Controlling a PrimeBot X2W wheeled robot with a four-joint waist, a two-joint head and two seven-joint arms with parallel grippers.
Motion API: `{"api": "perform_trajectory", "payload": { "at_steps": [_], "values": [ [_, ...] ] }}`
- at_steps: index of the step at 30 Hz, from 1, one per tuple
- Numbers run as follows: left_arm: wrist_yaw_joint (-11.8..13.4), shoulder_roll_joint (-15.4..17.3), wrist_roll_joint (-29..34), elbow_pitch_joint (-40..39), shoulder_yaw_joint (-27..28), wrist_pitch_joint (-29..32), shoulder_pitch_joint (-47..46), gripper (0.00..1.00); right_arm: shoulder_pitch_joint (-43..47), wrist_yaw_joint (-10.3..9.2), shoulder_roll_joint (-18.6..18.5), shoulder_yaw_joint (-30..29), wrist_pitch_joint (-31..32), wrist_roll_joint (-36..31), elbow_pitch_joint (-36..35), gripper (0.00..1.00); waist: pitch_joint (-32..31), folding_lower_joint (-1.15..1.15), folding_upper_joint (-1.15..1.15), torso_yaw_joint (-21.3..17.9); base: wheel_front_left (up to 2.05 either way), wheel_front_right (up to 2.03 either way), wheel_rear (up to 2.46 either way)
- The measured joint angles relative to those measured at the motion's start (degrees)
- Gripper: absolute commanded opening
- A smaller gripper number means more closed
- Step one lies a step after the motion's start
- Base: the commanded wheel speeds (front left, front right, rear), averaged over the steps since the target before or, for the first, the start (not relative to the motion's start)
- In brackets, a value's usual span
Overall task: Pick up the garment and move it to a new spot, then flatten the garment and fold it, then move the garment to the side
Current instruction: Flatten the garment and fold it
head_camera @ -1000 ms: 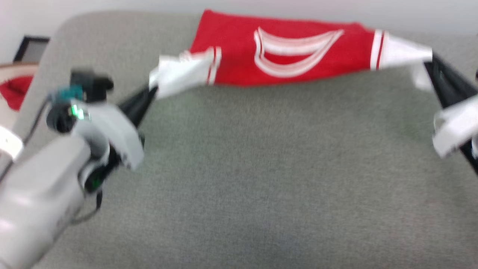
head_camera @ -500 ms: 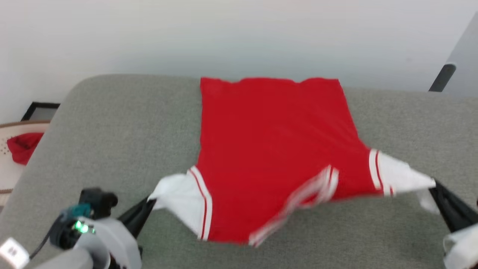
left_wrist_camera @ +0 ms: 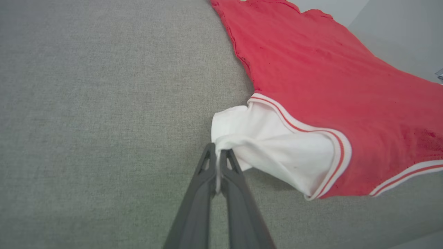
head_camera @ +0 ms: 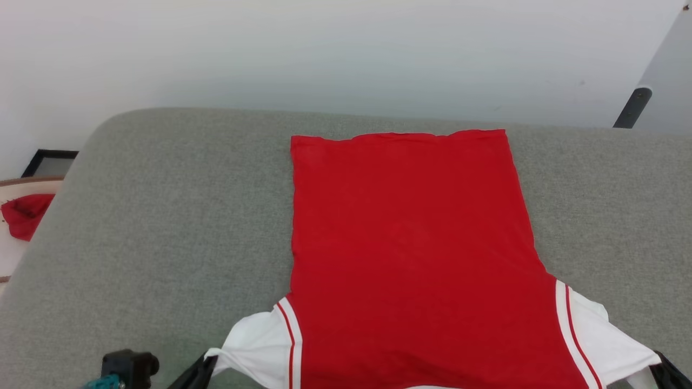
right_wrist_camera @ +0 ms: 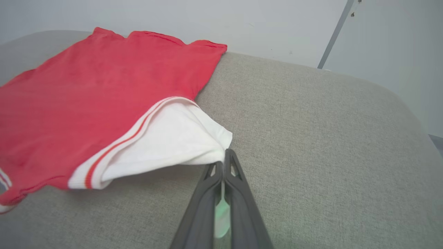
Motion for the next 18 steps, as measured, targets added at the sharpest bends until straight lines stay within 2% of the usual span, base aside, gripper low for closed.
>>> {"api": "perform_trajectory", "payload": {
  "at_steps": [7,8,9,10,11,12,13,18],
  "values": [
    [-0.4,-2.1,2.7,-0.3,4.9,0.0,4.9,0.0,2.2,0.0,2.1,-2.4,2.3,-0.9,-2.6,0.0,1.1,0.0,0.0,0.0,0.0,0.0,0.0],
    [-0.4,-2.3,3.1,-0.1,5.3,0.0,5.2,0.0,2.2,0.0,2.4,-2.3,2.6,-0.9,-2.8,0.06,1.2,0.0,0.0,0.0,0.0,0.0,0.0],
    [-0.5,-2.6,3.3,0.1,5.6,0.0,5.4,0.0,2.2,0.0,2.6,-2.3,3.0,-0.9,-3.0,0.36,1.4,0.0,0.0,0.0,0.0,0.0,0.0],
    [-0.7,-2.9,3.6,0.3,6.0,0.0,5.4,0.0,2.1,0.0,2.7,-2.2,3.5,-0.9,-3.3,0.46,1.6,0.0,0.0,0.0,0.0,0.0,0.0],
    [-0.9,-3.2,4.0,0.5,6.2,0.0,5.4,0.0,1.8,0.0,2.9,-2.1,4.2,-0.9,-3.4,0.61,1.8,0.0,0.0,0.1,0.0,0.0,0.0],
    [-0.9,-3.5,4.2,0.7,6.4,0.0,5.4,0.0,1.4,0.0,3.2,-2.1,4.8,-0.9,-3.5,0.9,2.1,0.0,0.0,0.1,0.0,0.0,0.0],
    [-0.9,-3.8,4.6,0.9,6.5,0.0,5.3,0.0,1.2,0.0,3.3,-2.1,5.3,-0.9,-3.8,1.0,2.3,0.0,0.0,0.1,0.0,0.0,0.0],
    [-1.3,-5.9,6.2,2.2,6.6,0.0,4.6,0.0,-0.4,0.0,3.5,-1.8,8.1,-0.2,-6.6,1.0,3.6,0.0,0.0,0.4,0.0,0.0,0.0]
  ]
}}
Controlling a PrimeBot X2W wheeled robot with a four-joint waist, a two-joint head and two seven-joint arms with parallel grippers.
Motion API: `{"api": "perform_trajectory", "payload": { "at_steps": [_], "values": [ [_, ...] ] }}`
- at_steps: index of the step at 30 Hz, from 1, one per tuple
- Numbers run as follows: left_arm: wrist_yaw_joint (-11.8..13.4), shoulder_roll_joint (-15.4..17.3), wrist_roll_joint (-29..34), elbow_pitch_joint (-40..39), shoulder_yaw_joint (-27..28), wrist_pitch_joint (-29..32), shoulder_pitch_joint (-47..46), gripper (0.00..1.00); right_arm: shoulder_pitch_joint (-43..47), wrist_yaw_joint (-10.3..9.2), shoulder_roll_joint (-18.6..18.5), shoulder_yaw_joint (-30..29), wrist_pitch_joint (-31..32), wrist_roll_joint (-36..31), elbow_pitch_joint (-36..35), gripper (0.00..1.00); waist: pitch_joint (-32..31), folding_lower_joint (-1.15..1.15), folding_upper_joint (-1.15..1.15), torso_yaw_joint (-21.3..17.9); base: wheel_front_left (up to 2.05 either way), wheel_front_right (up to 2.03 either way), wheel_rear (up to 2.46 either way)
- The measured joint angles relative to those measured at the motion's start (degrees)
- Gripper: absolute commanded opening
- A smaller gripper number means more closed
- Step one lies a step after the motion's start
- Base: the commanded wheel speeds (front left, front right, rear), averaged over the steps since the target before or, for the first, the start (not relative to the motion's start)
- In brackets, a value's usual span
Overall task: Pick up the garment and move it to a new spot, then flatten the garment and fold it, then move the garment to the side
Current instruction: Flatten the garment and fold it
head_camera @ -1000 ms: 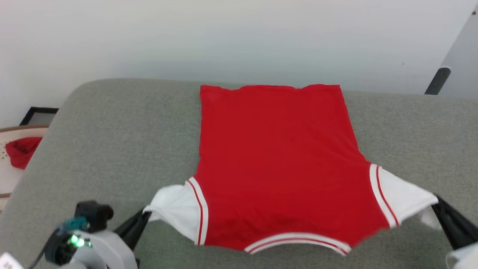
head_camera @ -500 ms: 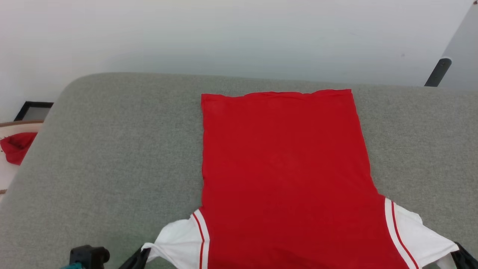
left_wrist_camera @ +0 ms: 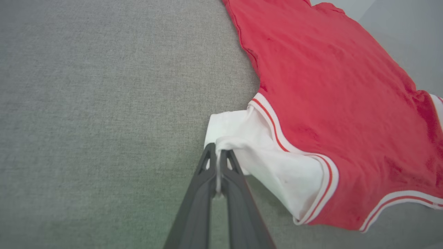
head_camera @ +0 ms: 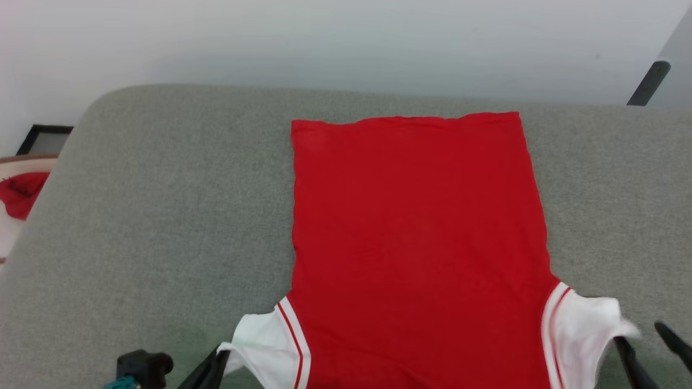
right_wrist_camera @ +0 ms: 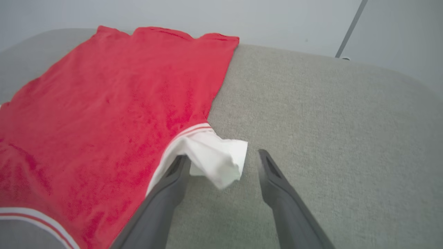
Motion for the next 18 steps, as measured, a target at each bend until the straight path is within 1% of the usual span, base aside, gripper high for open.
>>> {"api": "perform_trajectory", "payload": {
  "at_steps": [6,9,13,18],
  "values": [
    [-0.6,-2.6,2.0,0.8,0.1,0.0,-1.9,0.0,-3.8,0.0,0.4,-1.2,5.6,1.4,-5.5,1.0,2.1,0.0,0.0,0.7,0.0,0.0,0.0],
    [-0.8,-3.9,2.7,1.5,0.3,0.0,-2.6,0.0,-9.1,0.0,-0.5,-1.0,8.7,1.8,-6.9,1.0,3.4,0.0,0.0,1.0,0.0,0.0,0.0],
    [-1.8,-6.0,4.1,2.6,-0.1,0.0,-4.4,0.0,-19.1,0.0,-3.2,-0.3,12.1,3.3,-4.0,1.0,5.2,0.0,0.0,1.7,0.0,0.0,0.0],
    [-4.1,-8.9,5.6,4.7,-1.7,0.4,-7.8,0.0,-32.4,-0.01,-6.3,1.4,14.1,3.6,4.0,1.0,6.8,0.0,0.0,4.2,0.0,0.0,0.0]
  ]
}}
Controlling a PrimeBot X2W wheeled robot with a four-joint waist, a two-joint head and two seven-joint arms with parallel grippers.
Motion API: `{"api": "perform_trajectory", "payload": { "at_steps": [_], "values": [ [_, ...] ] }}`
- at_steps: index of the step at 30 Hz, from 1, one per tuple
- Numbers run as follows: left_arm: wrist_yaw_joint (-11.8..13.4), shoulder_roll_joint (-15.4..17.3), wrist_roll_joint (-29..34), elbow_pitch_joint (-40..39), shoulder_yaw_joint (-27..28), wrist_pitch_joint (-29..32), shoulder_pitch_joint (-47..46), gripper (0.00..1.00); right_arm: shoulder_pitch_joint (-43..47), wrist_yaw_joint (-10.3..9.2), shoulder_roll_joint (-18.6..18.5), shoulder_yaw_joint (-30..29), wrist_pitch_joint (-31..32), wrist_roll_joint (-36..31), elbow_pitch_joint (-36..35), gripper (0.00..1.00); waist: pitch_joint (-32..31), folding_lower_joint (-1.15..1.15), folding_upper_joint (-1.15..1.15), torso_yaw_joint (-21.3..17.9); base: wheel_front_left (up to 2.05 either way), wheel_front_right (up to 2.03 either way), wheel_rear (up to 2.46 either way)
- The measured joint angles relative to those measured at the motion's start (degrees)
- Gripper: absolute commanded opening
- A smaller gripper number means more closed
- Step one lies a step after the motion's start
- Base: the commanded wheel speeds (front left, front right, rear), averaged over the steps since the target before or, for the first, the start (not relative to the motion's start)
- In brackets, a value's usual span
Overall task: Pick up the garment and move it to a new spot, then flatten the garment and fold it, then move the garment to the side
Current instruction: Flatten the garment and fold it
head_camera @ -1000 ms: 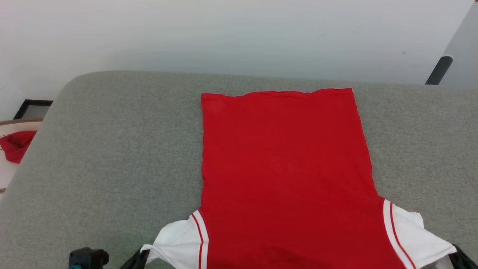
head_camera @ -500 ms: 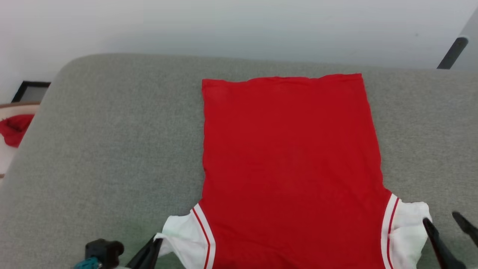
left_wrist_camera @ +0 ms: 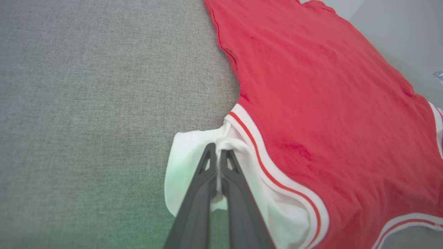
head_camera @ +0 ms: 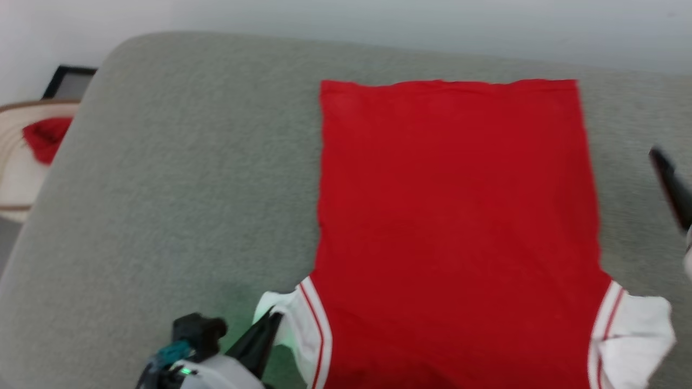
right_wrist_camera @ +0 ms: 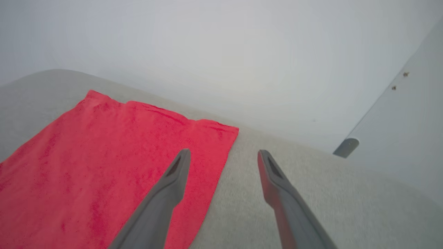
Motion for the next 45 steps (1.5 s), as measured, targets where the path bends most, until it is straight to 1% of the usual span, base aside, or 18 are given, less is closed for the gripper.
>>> {"api": "perform_trajectory", "payload": {
  "at_steps": [6,7,8,9,10,16,18,19,20,26,34,35,36,38,45],
  "values": [
    [-3.1,-4.1,1.7,3.3,-1.8,0.3,-4.7,0.0,-13.5,0.01,-3.3,2.8,3.3,0.6,12.0,1.0,2.2,0.0,0.0,4.0,0.0,0.0,0.0],
    [-4.1,-5.4,2.0,4.4,-2.2,0.3,-6.1,0.0,-17.4,0.01,-3.9,4.2,5.0,1.2,16.3,1.0,3.1,0.0,0.0,5.3,0.0,0.0,0.0],
    [-4.1,-5.4,2.0,4.4,-2.2,0.3,-6.1,0.0,-17.4,0.01,-3.9,4.2,5.0,1.2,16.3,1.0,3.1,0.0,0.0,5.3,0.0,0.0,0.0],
    [-5.1,-6.6,2.4,5.5,-2.6,0.3,-7.3,0.0,-20.7,0.01,-4.3,5.5,6.8,1.2,20.2,1.0,4.1,0.0,0.0,6.6,0.0,0.0,0.0],
    [-5.6,-7.2,2.7,6.1,-2.8,0.2,-7.8,0.0,-22.4,0.01,-4.4,6.1,8.0,1.3,22.4,1.0,4.6,0.0,0.0,7.2,0.0,0.0,0.0],
    [-8.3,-10.4,3.4,9.4,-3.1,0.0,-10.0,0.0,-30.4,0.01,-5.6,9.6,14.6,1.2,33.3,1.0,7.5,0.0,0.0,10.6,0.0,0.0,0.0],
    [-9.3,-11.4,3.7,10.5,-3.1,-0.1,-10.5,0.0,-33.1,0.01,-5.8,9.8,16.0,1.0,36.6,1.0,8.5,0.0,0.0,11.6,0.0,0.0,0.0],
    [-9.3,-11.4,3.7,10.5,-3.1,-0.1,-10.5,0.0,-33.1,0.01,-5.8,9.8,16.0,1.0,36.6,1.0,8.5,0.0,0.0,11.6,0.0,0.0,0.0],
    [-10.2,-12.5,3.9,11.6,-3.1,-0.3,-11.1,0.0,-35.5,0.01,-5.9,9.8,17.3,0.7,40.0,1.0,9.4,0.0,0.0,12.6,0.0,0.0,0.0],
    [-12.8,-15.4,4.8,14.7,-2.7,-0.5,-12.5,0.0,-41.3,0.0,-5.4,9.0,21.3,-1.1,49.2,1.0,11.9,0.0,0.0,15.3,0.0,0.0,0.0],
    [-15.2,-18.6,6.3,17.5,-1.3,-0.8,-13.2,0.0,-48.5,0.01,-4.4,5.4,26.3,-5.9,59.1,1.0,13.7,0.0,0.0,18.1,0.0,0.0,0.0],
    [-15.3,-18.8,6.4,17.8,-1.1,-0.8,-13.2,0.0,-49.2,0.01,-4.3,5.1,26.8,-6.7,60.0,0.41,13.8,0.0,0.0,18.3,0.0,0.0,0.0],
    [-15.3,-18.8,6.4,17.8,-1.1,-0.8,-13.2,0.0,-49.2,0.01,-4.3,5.1,26.8,-6.7,60.0,0.0,13.8,0.0,0.0,18.3,0.0,0.0,0.0],
    [-15.9,-19.4,6.9,18.5,-0.4,-0.8,-13.0,0.0,-50.5,0.01,-3.5,4.4,27.2,-8.5,61.7,0.0,13.7,0.0,0.0,18.5,0.0,0.0,0.0],
    [-16.4,-19.5,7.6,19.7,1.6,-0.8,-12.2,0.0,-51.5,-0.04,-0.9,4.0,27.1,-9.5,63.1,0.0,12.9,0.0,0.0,17.2,0.0,0.0,0.0]
  ]
}}
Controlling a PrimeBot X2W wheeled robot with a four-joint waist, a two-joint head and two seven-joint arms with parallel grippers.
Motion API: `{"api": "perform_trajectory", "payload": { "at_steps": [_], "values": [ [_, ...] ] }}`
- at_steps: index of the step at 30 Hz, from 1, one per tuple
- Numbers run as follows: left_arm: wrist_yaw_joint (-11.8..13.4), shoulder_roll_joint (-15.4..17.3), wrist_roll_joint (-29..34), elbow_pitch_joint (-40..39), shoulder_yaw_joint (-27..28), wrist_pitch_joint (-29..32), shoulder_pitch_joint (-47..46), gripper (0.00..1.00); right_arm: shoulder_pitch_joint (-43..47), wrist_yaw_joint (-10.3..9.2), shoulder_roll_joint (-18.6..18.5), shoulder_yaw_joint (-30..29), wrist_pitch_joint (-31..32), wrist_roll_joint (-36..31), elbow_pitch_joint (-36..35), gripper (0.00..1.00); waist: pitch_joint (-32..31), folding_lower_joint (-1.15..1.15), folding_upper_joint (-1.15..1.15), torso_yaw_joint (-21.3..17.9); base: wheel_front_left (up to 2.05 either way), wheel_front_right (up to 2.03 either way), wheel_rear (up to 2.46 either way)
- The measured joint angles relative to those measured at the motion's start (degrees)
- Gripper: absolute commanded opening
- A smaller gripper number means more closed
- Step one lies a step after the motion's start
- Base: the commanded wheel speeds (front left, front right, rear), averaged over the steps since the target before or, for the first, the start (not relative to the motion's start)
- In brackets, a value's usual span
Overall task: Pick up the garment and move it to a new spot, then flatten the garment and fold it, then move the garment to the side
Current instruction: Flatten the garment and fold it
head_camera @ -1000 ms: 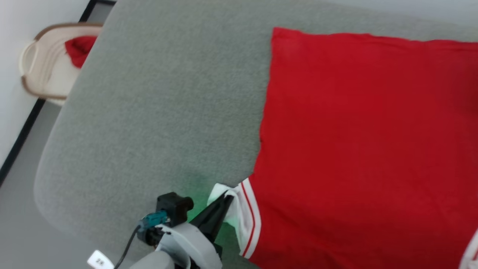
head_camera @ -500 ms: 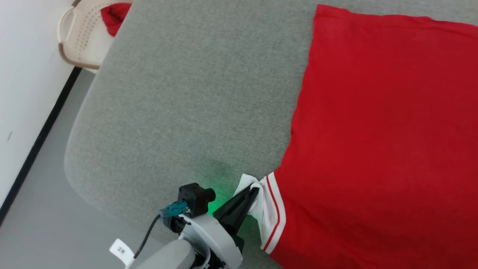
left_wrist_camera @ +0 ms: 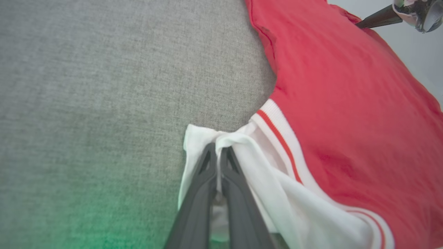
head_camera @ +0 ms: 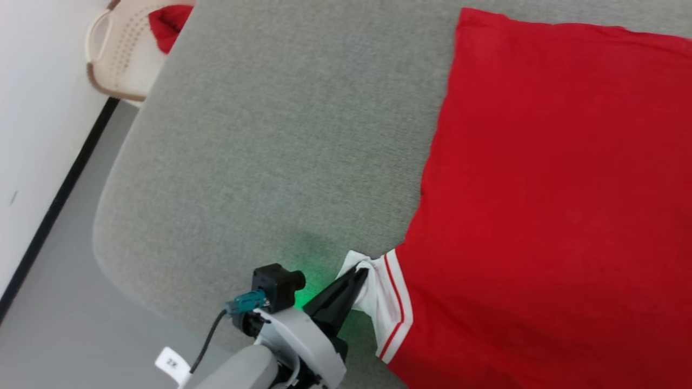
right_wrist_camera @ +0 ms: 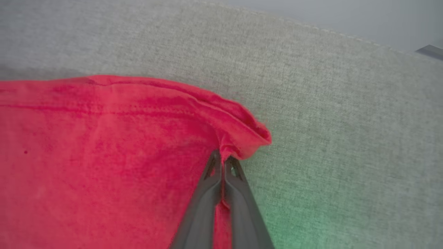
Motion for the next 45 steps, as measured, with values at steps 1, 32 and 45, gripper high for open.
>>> {"api": "perform_trajectory", "payload": {
  "at_steps": [1,32,45],
  "values": [
    [-0.1,0.1,0.3,0.1,0.3,0.0,0.2,0.0,0.0,0.0,0.4,0.2,0.1,0.1,-0.1,0.0,-0.2,0.0,0.0,-0.4,0.0,0.0,0.0],
    [2.9,9.4,0.3,-2.0,5.1,1.9,7.8,0.0,49.3,0.02,-2.4,-0.4,1.5,26.1,-42.6,0.0,-12.0,0.0,0.0,-18.5,0.0,0.0,0.0],
    [4.9,11.5,-0.4,-6.1,4.8,3.1,10.8,0.0,69.0,0.02,7.5,-12.1,2.6,22.4,-53.8,0.0,-15.8,0.0,0.0,-21.6,0.0,0.0,0.0]
  ]
}}
